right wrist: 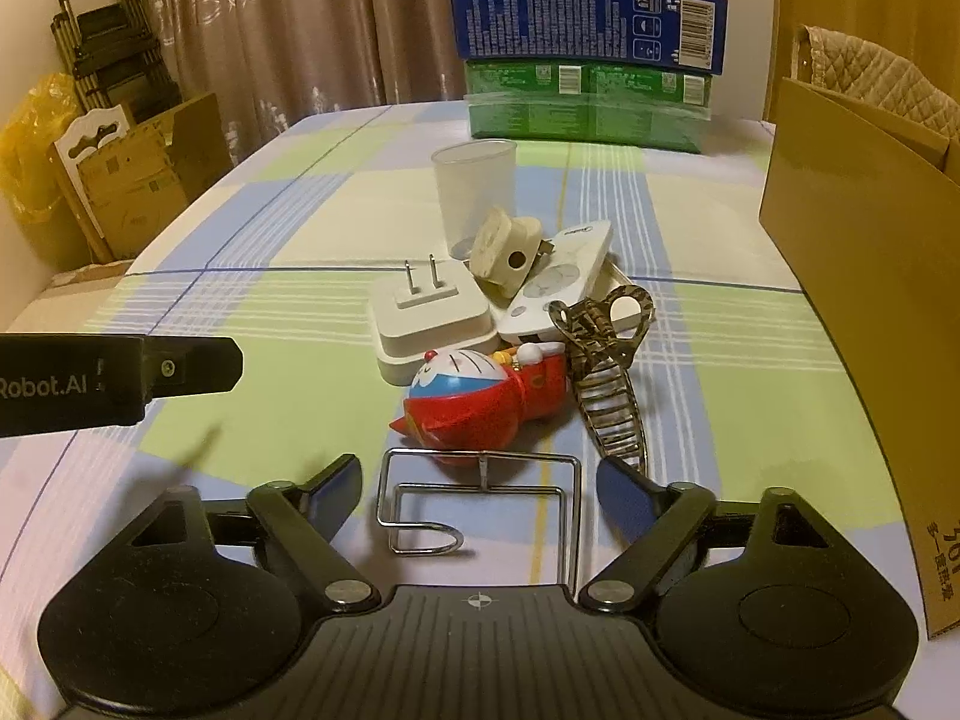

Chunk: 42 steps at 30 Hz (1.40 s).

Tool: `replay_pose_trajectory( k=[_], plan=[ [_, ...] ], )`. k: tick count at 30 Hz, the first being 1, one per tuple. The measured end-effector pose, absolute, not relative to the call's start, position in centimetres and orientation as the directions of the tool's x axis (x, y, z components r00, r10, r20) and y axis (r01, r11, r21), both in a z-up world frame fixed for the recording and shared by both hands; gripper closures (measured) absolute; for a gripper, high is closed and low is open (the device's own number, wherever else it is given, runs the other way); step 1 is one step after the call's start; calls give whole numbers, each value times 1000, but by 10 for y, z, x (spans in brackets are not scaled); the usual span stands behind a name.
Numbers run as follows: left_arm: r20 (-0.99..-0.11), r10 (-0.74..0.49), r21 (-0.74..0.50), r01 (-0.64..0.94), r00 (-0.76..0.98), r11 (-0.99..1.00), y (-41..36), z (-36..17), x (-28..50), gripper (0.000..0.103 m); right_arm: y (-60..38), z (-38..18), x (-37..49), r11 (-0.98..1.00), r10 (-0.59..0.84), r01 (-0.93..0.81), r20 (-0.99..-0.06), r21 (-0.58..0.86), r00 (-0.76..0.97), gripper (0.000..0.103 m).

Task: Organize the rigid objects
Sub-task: 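Grasp the red Doraemon figure with the left tool while the right tool grasps the wire rack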

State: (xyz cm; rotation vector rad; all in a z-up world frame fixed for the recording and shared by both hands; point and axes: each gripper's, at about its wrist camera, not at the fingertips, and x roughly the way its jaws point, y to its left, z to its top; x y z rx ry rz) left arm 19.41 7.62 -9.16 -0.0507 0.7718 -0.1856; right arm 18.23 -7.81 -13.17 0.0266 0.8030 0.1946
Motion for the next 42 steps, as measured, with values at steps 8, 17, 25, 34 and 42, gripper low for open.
replay_pose_trajectory(
  k=[8,17,25,34,42],
  plan=[
    [-696,-187,-110,154,693,982,74,-94,194,49,-82,-129,180,983,177,-160,-716,91,675,37],
    [-696,-216,-98,207,685,973,61,-98,193,49,-107,-116,165,988,149,-130,-701,81,697,37],
    [-686,-314,-92,349,657,932,31,-104,193,48,-148,-103,157,995,97,-63,-691,74,717,37],
    [-682,-373,25,530,629,848,-14,-118,204,41,-173,-102,152,996,76,-26,-696,83,714,37],
    [-678,-354,103,560,645,822,-30,-132,216,41,-180,-107,153,994,82,-11,-702,106,707,37]
  ],
)
